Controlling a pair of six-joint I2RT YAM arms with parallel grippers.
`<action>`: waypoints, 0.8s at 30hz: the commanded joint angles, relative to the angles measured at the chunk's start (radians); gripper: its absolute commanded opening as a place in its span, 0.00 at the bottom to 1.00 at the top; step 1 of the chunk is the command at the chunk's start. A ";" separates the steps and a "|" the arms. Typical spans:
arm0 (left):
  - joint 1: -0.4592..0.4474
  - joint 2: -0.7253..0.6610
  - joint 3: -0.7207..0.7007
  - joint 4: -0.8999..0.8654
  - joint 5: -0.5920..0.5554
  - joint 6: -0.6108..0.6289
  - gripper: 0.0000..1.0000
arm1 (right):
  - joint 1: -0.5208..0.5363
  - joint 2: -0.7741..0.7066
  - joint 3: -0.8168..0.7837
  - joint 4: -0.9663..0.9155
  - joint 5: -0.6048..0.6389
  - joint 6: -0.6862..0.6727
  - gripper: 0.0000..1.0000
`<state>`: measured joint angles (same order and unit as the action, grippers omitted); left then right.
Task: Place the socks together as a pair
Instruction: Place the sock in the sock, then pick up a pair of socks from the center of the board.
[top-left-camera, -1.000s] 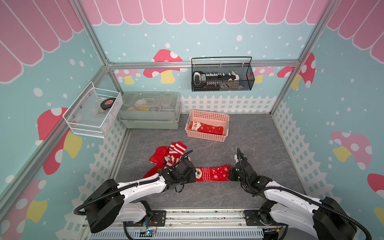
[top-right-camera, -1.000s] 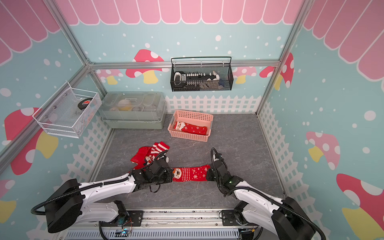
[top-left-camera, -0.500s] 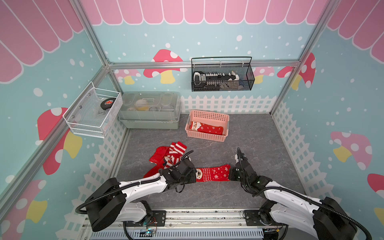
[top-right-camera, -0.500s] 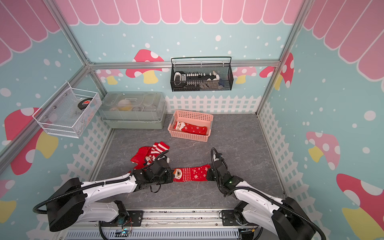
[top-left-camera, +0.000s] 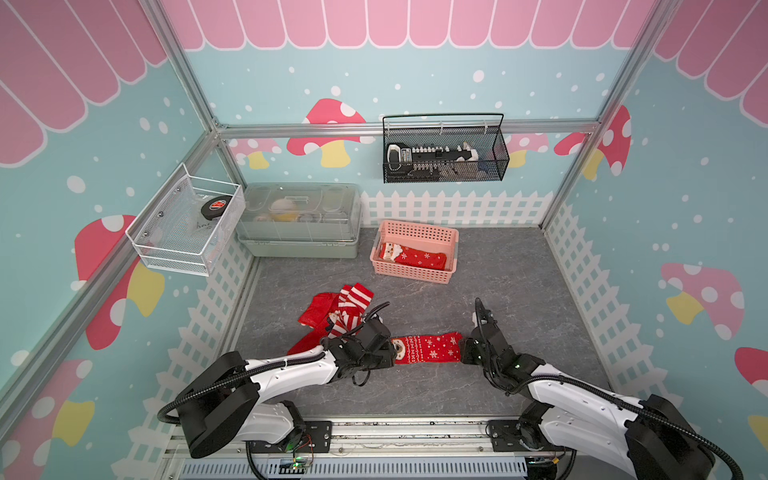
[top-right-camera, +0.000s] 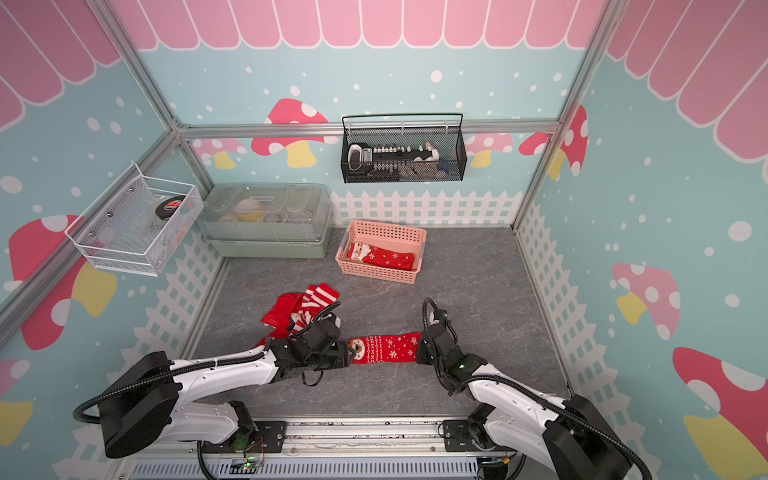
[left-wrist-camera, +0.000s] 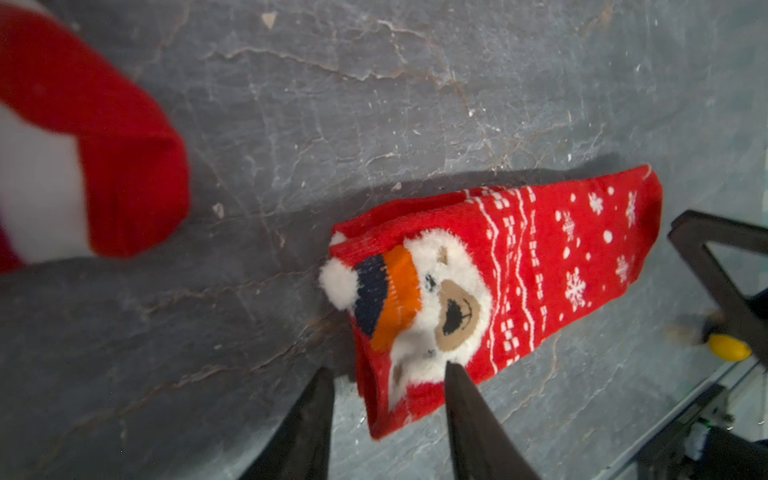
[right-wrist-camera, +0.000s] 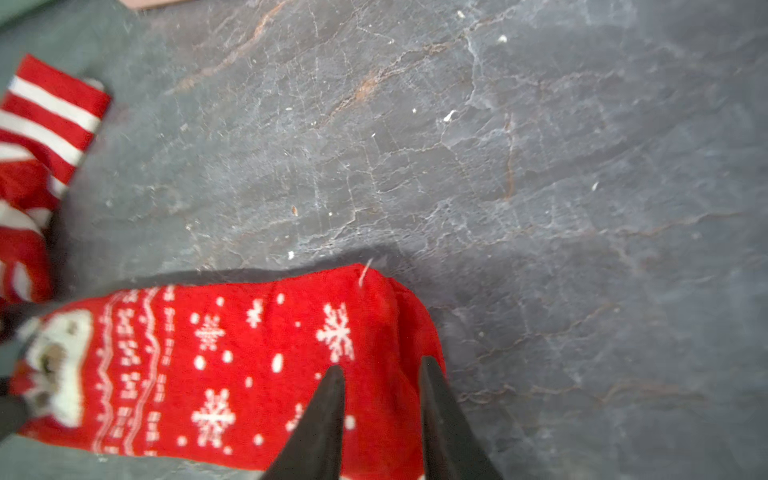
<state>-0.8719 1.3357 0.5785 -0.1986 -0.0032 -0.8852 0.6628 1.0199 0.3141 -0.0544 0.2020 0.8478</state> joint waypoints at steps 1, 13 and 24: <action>0.000 -0.029 0.031 -0.064 -0.064 -0.012 0.54 | 0.001 0.007 0.011 -0.066 0.044 0.010 0.47; 0.010 0.007 0.024 -0.002 -0.046 -0.077 0.59 | 0.001 0.059 0.032 -0.038 -0.028 -0.005 0.65; 0.021 0.171 0.041 0.087 0.011 -0.142 0.58 | -0.005 0.159 0.030 0.021 -0.062 0.005 0.56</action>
<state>-0.8585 1.4631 0.6155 -0.1219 -0.0223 -0.9825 0.6605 1.1587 0.3431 -0.0265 0.1757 0.8364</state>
